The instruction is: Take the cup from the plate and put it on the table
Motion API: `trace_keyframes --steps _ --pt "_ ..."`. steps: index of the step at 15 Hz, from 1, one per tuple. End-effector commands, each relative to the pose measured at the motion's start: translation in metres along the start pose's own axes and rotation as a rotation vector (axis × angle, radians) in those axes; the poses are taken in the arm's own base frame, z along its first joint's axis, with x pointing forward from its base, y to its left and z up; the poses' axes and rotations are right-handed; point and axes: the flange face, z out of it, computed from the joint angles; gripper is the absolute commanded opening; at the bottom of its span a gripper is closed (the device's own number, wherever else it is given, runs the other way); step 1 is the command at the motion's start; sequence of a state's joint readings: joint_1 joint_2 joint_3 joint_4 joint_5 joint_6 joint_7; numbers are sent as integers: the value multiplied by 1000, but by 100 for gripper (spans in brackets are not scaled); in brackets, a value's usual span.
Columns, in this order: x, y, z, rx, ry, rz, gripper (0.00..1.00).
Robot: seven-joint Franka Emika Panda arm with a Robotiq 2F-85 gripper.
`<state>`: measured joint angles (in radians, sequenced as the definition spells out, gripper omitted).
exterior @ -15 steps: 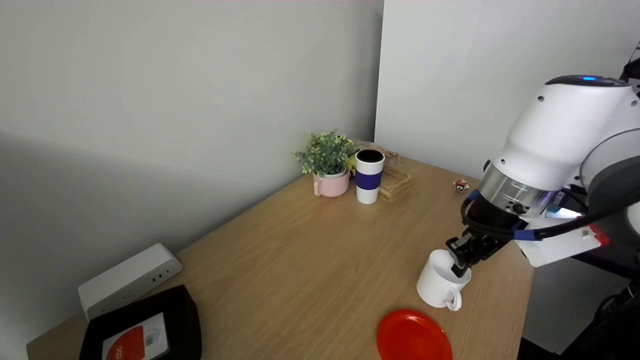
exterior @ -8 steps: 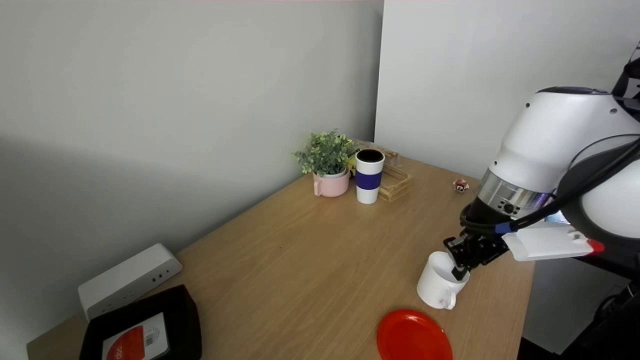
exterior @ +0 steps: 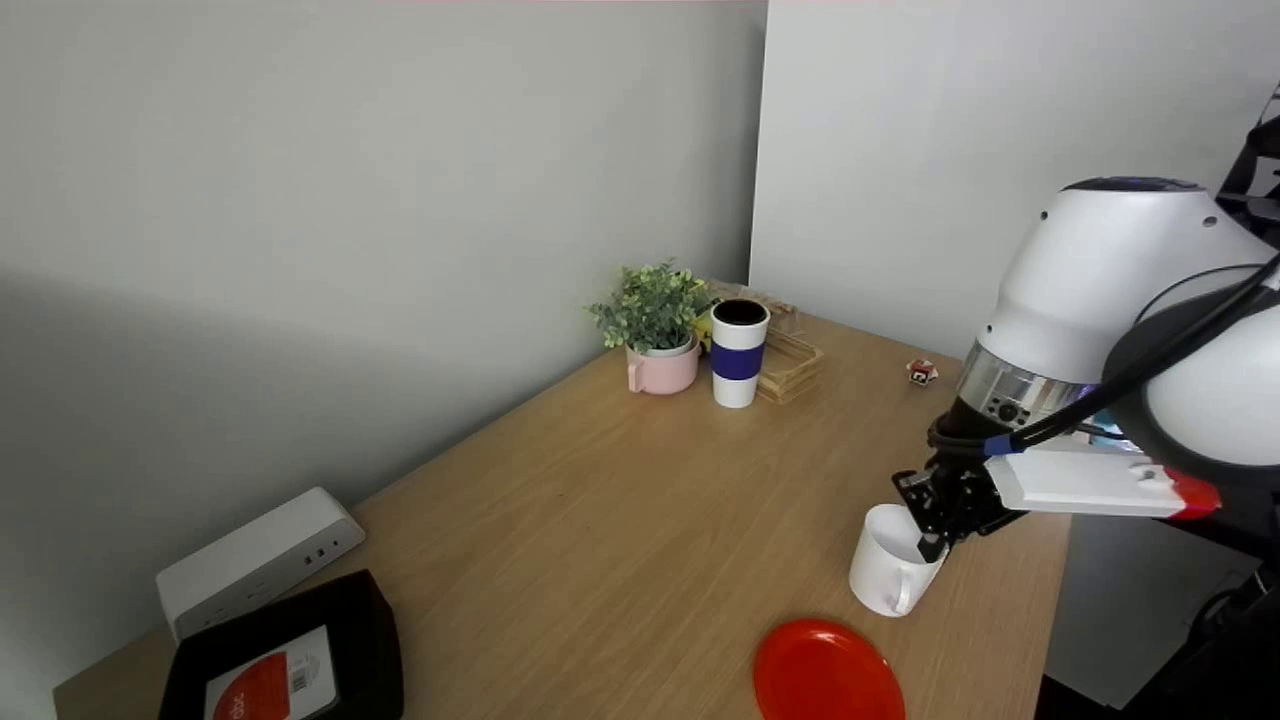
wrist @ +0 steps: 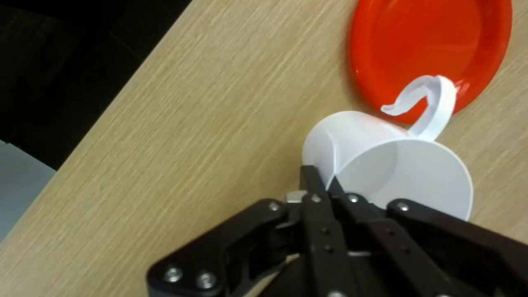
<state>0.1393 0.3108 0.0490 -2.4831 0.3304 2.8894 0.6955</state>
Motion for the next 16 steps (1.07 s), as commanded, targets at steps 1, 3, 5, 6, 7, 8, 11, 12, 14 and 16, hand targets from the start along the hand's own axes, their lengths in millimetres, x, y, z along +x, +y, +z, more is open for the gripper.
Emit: trace_keyframes --steps 1,3,5,6,7,8,11,12,14,16 --pt "-4 -3 -2 -11 -63 55 33" --pt "-7 -5 -2 -9 -75 67 47" --pt "-12 -8 0 -4 -74 67 61" --pt "-16 -9 0 -2 -70 63 67" --pt "-20 -11 1 -1 -65 56 75" --pt "-26 -12 0 1 -52 47 81" --pt "-53 -8 -10 23 21 58 99" --pt "-62 -7 -13 36 51 70 100" --pt "-80 4 -19 55 107 115 100" --pt "-90 16 -21 62 147 166 100"
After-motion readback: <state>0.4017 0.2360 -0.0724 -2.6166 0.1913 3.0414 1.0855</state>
